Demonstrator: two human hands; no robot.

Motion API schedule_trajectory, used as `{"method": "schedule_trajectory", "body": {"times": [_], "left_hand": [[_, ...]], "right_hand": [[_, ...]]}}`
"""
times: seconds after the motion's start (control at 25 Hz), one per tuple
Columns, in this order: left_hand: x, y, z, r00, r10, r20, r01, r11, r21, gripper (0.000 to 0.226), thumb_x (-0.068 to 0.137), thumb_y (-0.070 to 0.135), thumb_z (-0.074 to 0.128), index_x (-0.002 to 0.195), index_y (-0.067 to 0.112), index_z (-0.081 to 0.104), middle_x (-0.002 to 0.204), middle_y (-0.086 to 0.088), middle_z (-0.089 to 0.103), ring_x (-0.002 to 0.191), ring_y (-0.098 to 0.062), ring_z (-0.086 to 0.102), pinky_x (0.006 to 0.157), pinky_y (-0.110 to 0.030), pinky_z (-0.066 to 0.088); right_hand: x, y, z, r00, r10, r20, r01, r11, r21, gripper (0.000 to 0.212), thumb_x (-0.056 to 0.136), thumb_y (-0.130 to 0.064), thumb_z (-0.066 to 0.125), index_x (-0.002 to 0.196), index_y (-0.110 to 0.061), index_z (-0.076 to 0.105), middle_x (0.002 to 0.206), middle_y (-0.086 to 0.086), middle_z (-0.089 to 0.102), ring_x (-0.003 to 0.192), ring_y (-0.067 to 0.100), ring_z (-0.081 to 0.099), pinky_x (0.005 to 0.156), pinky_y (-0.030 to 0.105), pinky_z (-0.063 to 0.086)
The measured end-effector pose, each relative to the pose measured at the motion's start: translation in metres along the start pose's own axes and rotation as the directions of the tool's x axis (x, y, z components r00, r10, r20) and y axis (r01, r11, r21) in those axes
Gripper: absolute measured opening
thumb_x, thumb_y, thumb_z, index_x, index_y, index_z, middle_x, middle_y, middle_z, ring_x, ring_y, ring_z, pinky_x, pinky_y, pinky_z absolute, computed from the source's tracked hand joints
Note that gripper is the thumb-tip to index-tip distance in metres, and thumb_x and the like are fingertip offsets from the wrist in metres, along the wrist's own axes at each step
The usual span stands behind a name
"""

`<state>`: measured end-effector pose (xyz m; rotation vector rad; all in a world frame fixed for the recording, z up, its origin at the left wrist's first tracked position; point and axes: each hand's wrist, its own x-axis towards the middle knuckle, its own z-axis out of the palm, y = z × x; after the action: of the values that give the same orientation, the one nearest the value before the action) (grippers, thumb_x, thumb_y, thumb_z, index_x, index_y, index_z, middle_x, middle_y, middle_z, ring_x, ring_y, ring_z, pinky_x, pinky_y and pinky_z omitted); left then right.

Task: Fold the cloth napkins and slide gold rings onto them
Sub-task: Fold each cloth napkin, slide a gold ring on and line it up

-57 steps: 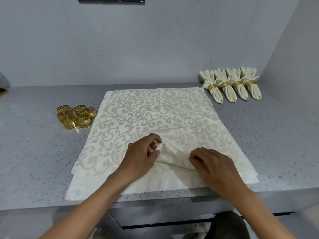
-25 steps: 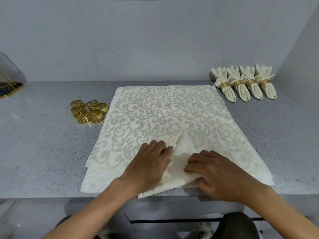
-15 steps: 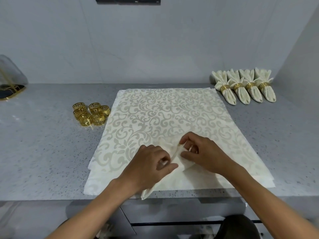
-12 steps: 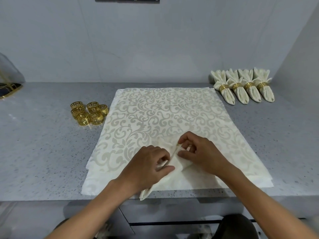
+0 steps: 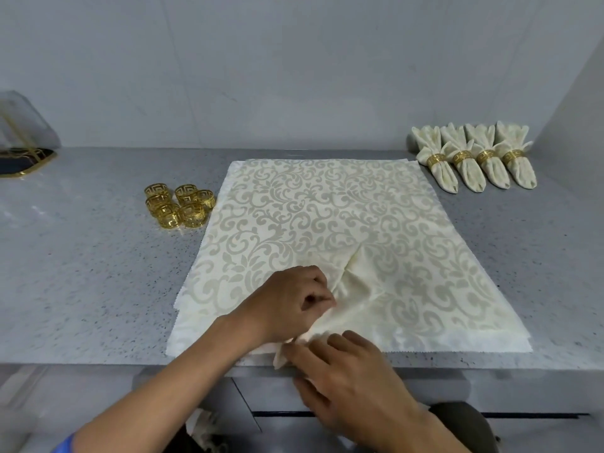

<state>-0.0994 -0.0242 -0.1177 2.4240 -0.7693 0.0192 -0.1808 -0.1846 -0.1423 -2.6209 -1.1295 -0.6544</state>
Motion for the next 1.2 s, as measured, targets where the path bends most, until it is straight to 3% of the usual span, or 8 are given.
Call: {"method": "schedule_trajectory", "body": {"times": [0.12,0.28,0.48,0.6,0.76,0.92,1.08,1.2], "left_hand": [[0.012,0.006,-0.018,0.983,-0.020,0.182,0.015,0.999,0.030,0.023,0.098,0.021,0.054,0.103,0.025,0.076,0.102,0.019,0.058,0.084,0.007,0.054,0.072,-0.007,0.036],[0.018,0.001,-0.031,0.964,0.008,0.265,-0.035,0.995,0.097,0.026,0.094,0.019,0.056,0.104,0.032,0.075,0.099,0.020,0.053,0.081,0.000,0.053,0.071,-0.018,0.044],[0.020,0.003,-0.014,0.981,0.165,0.107,-0.187,0.949,0.252,0.019,0.088,0.046,0.064,0.097,0.032,0.074,0.123,0.017,0.050,0.114,0.000,0.039,0.098,-0.022,0.027],[0.016,0.013,0.011,0.994,0.103,-0.036,-0.093,0.973,0.211,0.027,0.086,0.054,0.063,0.099,0.032,0.073,0.111,0.018,0.058,0.105,0.000,0.047,0.102,-0.027,0.024],[0.011,0.014,0.024,0.985,0.074,-0.154,-0.046,0.983,0.178,0.029,0.089,0.049,0.054,0.095,0.028,0.073,0.094,0.017,0.064,0.087,-0.003,0.054,0.094,-0.030,0.034],[0.006,0.001,0.011,0.990,0.108,-0.091,-0.100,0.991,0.088,0.024,0.092,0.032,0.055,0.101,0.022,0.075,0.100,0.016,0.068,0.090,-0.001,0.055,0.093,-0.015,0.031],[-0.001,-0.008,0.008,0.989,0.077,-0.129,-0.072,0.997,0.037,0.025,0.087,0.042,0.064,0.099,0.025,0.077,0.096,0.017,0.067,0.093,-0.001,0.055,0.092,-0.011,0.030],[-0.002,-0.008,0.009,0.987,0.102,-0.125,-0.097,0.994,0.048,0.028,0.087,0.045,0.062,0.096,0.025,0.078,0.093,0.016,0.068,0.094,0.000,0.054,0.089,-0.006,0.032]], "right_hand": [[0.012,-0.022,0.018,0.994,0.098,0.042,-0.098,0.995,-0.003,0.019,0.085,-0.032,0.063,0.100,-0.021,0.064,0.071,-0.004,0.056,0.058,0.018,0.051,0.047,0.030,0.042],[0.001,-0.011,0.004,0.980,0.191,-0.060,-0.184,0.977,0.105,0.013,0.081,-0.026,0.063,0.071,-0.020,0.058,0.063,-0.006,0.050,0.057,0.014,0.043,0.046,0.027,0.036],[-0.032,0.076,-0.046,0.925,0.375,-0.053,-0.373,0.926,0.055,0.005,0.080,-0.021,0.056,0.079,-0.025,0.053,0.057,-0.010,0.049,0.050,0.008,0.044,0.042,0.027,0.040],[-0.034,0.124,-0.055,0.869,0.492,0.048,-0.494,0.869,0.022,0.022,0.083,-0.018,0.068,0.091,-0.035,0.055,0.065,-0.011,0.057,0.059,0.007,0.052,0.054,0.029,0.048],[-0.015,0.110,-0.041,0.943,0.323,-0.077,-0.318,0.945,0.070,0.018,0.082,-0.018,0.065,0.100,-0.021,0.067,0.093,-0.011,0.064,0.082,0.011,0.055,0.075,0.029,0.044],[-0.020,0.114,-0.020,0.963,0.269,-0.020,-0.265,0.959,0.104,0.013,0.089,-0.025,0.059,0.088,-0.022,0.072,0.089,-0.012,0.062,0.076,0.011,0.052,0.071,0.032,0.045],[-0.024,0.121,-0.018,0.955,0.295,0.026,-0.294,0.936,0.195,0.012,0.090,-0.027,0.060,0.093,-0.025,0.072,0.091,-0.017,0.060,0.078,0.007,0.051,0.074,0.026,0.041],[-0.021,0.117,-0.018,0.976,0.215,0.031,-0.216,0.974,0.071,0.020,0.090,-0.019,0.060,0.103,-0.026,0.073,0.095,-0.012,0.062,0.076,0.012,0.054,0.069,0.028,0.043]]}}
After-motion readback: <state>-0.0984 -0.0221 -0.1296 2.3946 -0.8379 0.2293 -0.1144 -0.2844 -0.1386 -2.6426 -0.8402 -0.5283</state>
